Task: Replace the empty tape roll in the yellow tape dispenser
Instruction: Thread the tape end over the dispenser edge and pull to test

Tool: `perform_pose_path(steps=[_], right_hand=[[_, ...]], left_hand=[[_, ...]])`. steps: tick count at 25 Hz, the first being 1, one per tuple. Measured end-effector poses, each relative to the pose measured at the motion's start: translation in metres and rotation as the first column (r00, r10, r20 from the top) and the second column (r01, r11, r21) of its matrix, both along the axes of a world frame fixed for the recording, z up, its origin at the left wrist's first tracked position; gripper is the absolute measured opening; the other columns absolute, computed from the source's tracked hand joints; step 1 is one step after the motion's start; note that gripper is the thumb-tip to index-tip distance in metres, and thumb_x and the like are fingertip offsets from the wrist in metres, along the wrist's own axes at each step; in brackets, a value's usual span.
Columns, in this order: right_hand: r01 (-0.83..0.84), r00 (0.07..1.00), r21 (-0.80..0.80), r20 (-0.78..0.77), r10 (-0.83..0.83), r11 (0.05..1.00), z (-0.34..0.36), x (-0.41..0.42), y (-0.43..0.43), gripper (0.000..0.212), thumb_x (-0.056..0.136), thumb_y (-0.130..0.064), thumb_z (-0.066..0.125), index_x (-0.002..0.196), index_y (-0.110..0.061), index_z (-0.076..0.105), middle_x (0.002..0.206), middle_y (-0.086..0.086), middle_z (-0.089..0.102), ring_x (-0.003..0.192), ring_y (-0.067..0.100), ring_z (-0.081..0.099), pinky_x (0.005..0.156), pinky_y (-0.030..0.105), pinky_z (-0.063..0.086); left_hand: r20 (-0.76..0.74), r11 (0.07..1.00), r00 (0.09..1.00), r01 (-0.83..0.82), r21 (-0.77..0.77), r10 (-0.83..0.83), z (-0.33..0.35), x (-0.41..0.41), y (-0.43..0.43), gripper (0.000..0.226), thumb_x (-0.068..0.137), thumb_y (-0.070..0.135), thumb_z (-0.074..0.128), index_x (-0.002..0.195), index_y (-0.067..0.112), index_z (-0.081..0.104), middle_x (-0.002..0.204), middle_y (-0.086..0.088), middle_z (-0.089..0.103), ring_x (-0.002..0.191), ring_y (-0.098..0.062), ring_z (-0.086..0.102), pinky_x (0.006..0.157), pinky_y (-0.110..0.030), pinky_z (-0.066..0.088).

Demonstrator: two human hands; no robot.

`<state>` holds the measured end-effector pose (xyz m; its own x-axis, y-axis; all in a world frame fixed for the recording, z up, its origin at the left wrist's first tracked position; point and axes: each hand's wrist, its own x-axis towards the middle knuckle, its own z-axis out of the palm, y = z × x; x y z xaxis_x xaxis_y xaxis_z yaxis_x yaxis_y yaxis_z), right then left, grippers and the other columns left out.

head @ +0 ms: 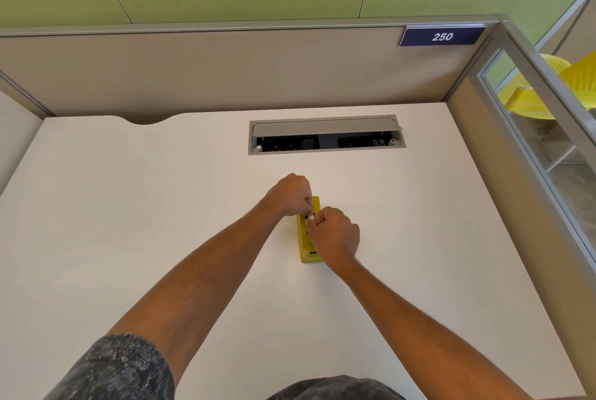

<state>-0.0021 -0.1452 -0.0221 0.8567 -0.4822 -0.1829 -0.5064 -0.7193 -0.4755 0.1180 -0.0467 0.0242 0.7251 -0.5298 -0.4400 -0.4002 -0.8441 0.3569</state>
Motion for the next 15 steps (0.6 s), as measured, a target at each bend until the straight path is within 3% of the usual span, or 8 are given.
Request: perform_pose_path(steps=[4, 11, 15], right_hand=[[-0.007, 1.0, -0.014, 0.005, 0.007, 1.0, -0.0004, -0.003, -0.002, 0.029, 0.098, -0.05, 0.063, 0.081, -0.027, 0.066, 0.082, -0.009, 0.069, 0.074, 0.016, 0.064, 0.077, 0.034, 0.039], [-0.036, 0.998, -0.063, -0.058, 0.032, 0.997, 0.0077, 0.0054, -0.0035, 0.037, 0.099, -0.057, 0.06, 0.089, -0.025, 0.074, 0.087, -0.007, 0.073, 0.082, 0.019, 0.069, 0.081, 0.037, 0.047], [-0.007, 0.999, -0.043, -0.039, 0.005, 0.999, 0.0057, -0.0003, -0.0003, 0.034, 0.1, -0.055, 0.061, 0.089, -0.026, 0.074, 0.087, -0.008, 0.073, 0.08, 0.017, 0.069, 0.08, 0.033, 0.042]], left_hand=[[-0.001, 1.0, 1.0, 0.001, 0.006, -0.001, 0.0009, 0.0007, -0.002, 0.016, 0.087, 0.028, 0.087, 0.093, 0.014, 0.087, 0.066, 0.013, 0.063, 0.061, -0.007, 0.057, 0.057, -0.019, 0.039], [-0.001, 1.0, 1.0, -0.015, 0.009, 0.015, 0.0007, 0.0002, -0.0029, 0.015, 0.085, 0.027, 0.089, 0.093, 0.015, 0.087, 0.067, 0.011, 0.064, 0.063, -0.008, 0.059, 0.062, -0.021, 0.044], [-0.001, 1.0, 1.0, -0.014, 0.019, 0.014, 0.0024, -0.0002, -0.0028, 0.017, 0.085, 0.029, 0.089, 0.095, 0.015, 0.087, 0.069, 0.011, 0.065, 0.065, -0.008, 0.06, 0.063, -0.022, 0.045]])
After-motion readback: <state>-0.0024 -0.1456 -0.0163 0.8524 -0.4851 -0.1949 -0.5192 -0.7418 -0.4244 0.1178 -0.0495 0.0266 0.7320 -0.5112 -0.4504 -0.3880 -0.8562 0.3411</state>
